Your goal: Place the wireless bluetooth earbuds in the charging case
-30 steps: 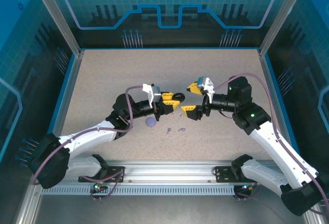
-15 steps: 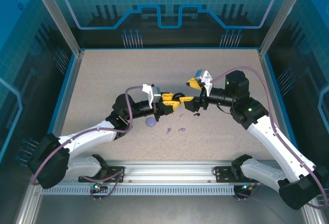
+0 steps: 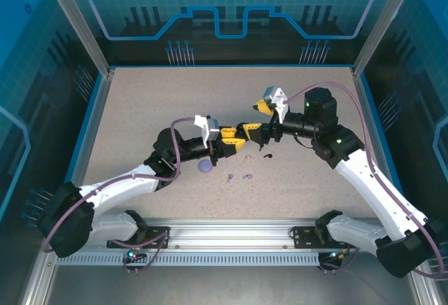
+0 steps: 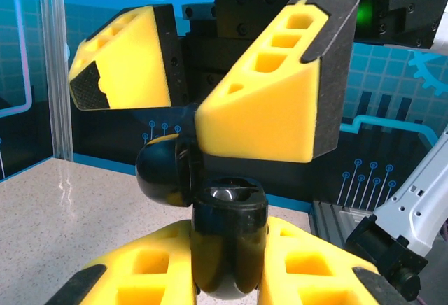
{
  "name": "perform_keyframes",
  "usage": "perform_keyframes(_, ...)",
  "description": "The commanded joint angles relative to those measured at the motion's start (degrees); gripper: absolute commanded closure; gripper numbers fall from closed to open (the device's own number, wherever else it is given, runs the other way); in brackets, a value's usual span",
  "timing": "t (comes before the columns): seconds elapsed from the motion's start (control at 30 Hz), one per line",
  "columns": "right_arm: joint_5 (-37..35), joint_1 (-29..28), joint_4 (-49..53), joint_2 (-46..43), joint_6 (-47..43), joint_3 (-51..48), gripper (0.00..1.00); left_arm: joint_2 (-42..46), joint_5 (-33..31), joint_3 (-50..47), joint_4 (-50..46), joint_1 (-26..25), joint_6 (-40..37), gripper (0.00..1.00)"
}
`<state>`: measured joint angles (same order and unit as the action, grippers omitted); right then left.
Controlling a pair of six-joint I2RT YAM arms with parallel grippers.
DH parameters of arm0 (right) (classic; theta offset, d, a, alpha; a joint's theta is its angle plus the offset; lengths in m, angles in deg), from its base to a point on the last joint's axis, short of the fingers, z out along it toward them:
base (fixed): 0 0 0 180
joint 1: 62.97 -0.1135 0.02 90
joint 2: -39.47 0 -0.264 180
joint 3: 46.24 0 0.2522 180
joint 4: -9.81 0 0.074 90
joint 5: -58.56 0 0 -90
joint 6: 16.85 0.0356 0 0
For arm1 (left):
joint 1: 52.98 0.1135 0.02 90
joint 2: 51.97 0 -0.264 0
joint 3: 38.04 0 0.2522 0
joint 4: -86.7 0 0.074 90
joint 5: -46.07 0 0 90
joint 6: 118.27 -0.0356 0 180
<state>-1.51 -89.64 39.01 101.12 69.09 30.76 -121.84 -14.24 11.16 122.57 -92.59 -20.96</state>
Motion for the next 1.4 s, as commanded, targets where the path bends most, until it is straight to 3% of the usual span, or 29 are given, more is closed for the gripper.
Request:
perform_keyframes(0.0,-0.48,0.31,1.24,0.23,-0.13,2.44,0.22,1.52,1.13,-0.33,0.39,-0.43,-1.26,0.93)
perform_keyframes(0.3,0.07,2.35,3.92,-3.33,6.52,3.93,0.19,2.66,-0.82,-1.37,-1.03,-0.43,-2.55,0.94)
perform_keyframes(0.6,-19.21,4.42,18.76,-5.38,21.65,4.73,0.13,5.45,-1.93,-3.05,-0.03,-0.42,-3.20,0.95)
perform_keyframes(0.77,-26.57,5.45,20.81,-2.59,31.49,-0.88,0.13,7.32,-2.38,-3.53,0.04,-0.43,-3.33,0.95)
perform_keyframes(1.03,-29.67,5.49,18.82,7.54,38.05,-9.44,0.25,9.36,-3.19,-4.32,-1.38,-0.38,-3.80,0.95)
perform_keyframes(1.1,-29.01,5.51,17.05,10.55,38.99,-11.07,0.32,9.64,-3.38,-4.42,-1.59,-0.39,-3.75,0.95)
perform_keyframes(1.37,-29.93,5.58,12.15,20.25,40.44,-12.21,0.37,10.27,-3.58,-4.76,-2.18,-0.43,-3.55,0.94)
